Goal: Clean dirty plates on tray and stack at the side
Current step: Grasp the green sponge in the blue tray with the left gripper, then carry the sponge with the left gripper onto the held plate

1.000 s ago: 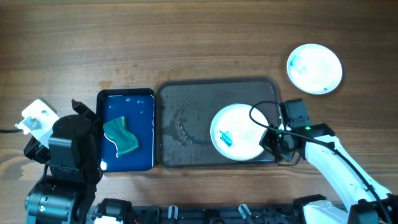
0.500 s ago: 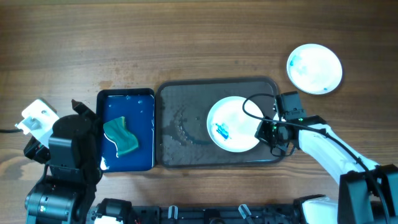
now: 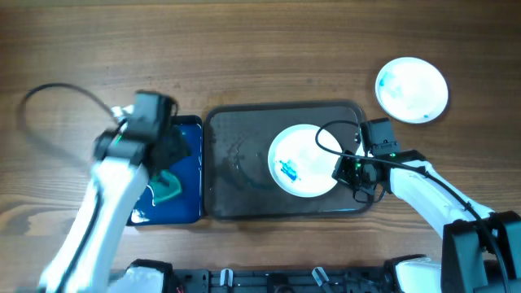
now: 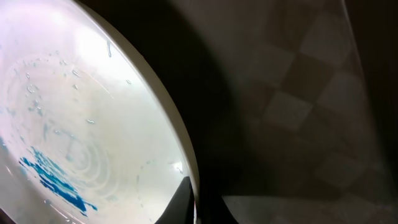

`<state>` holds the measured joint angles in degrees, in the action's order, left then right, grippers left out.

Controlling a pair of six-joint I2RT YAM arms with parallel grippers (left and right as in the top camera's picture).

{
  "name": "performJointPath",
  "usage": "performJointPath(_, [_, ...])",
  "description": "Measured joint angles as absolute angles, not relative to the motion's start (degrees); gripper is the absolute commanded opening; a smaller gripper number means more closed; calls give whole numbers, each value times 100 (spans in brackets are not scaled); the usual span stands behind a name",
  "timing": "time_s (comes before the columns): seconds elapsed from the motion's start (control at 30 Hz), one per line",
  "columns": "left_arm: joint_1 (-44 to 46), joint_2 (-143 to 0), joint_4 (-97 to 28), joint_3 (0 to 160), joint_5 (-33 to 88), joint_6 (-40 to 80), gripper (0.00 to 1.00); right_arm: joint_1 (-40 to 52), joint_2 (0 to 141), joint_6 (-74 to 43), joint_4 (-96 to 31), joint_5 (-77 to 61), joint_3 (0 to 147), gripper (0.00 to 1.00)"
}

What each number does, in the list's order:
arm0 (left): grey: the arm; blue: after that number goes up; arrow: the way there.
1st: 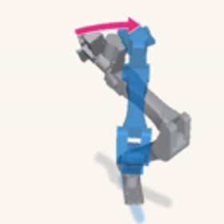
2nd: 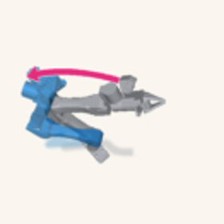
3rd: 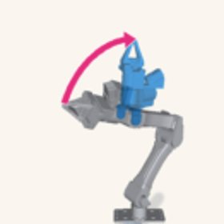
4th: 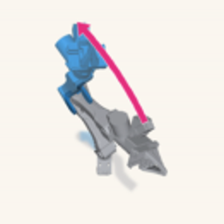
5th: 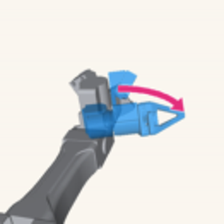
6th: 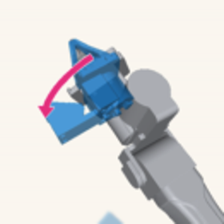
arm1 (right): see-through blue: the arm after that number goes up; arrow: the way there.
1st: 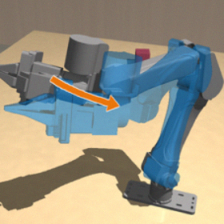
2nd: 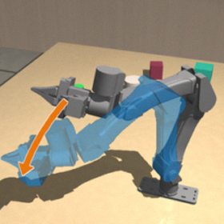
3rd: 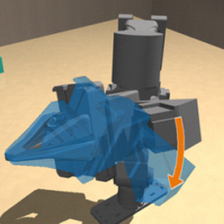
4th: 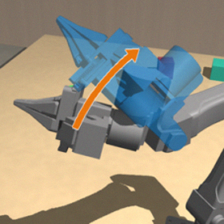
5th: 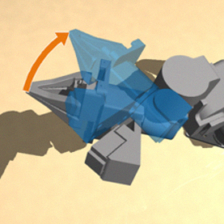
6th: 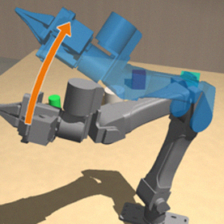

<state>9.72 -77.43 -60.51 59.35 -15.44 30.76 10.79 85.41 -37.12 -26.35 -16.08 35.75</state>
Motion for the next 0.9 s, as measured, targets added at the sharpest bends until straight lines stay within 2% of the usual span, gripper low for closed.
performJointPath(0.07, [972,-8423,-6222,5922,-1061,3081,100,1079,8545,-3708,-2628,-1608,3575,5])
performJointPath(0.1, [972,-8770,-6289,5918,-788,3081,82,1079,8545,-3695,-2628,-1610,3575,5])
performJointPath(0.13, [972,-9338,-6281,5909,-360,3081,83,1079,8545,-3684,-2626,-1610,3575,5])
performJointPath(0.27, [958,-9708,-6040,5905,-78,3315,83,1079,8549,-3583,-2626,-1629,3575,5])
performJointPath(0.3, [958,-9688,-5968,5900,-71,3441,81,1079,8549,-3568,-2624,-1632,3575,4])
performJointPath(0.33, [958,-9647,-5937,5900,-80,3575,72,1079,8549,-3566,-2626,-1629,3575,5])
performJointPath(0.4, [961,-9489,-5951,5900,-167,3881,74,1079,8549,-3566,-2622,-1632,3575,4])
performJointPath(0.5, [972,-9299,-6206,5900,-473,4383,70,1079,8549,-3518,-2622,-1634,3575,4])
performJointPath(0.53, [972,-9264,-6292,5900,-589,4589,71,1079,8552,-3489,-2620,-1636,3575,4])
performJointPath(0.6, [972,-9255,-6416,5900,-781,4943,85,1076,8556,-3446,-2617,-1647,3575,4])
performJointPath(0.63, [972,-9255,-6453,5900,-871,5109,88,1076,8556,-3435,-2611,-1649,3577,4])
performJointPath(0.8, [972,-9255,-6525,5887,-1339,5376,95,1076,8556,-3326,-2598,-1658,3577,4])
performJointPath(0.9, [969,-9253,-6215,5684,-1531,5439,93,1076,8567,-3286,-2565,-1684,3577,4])
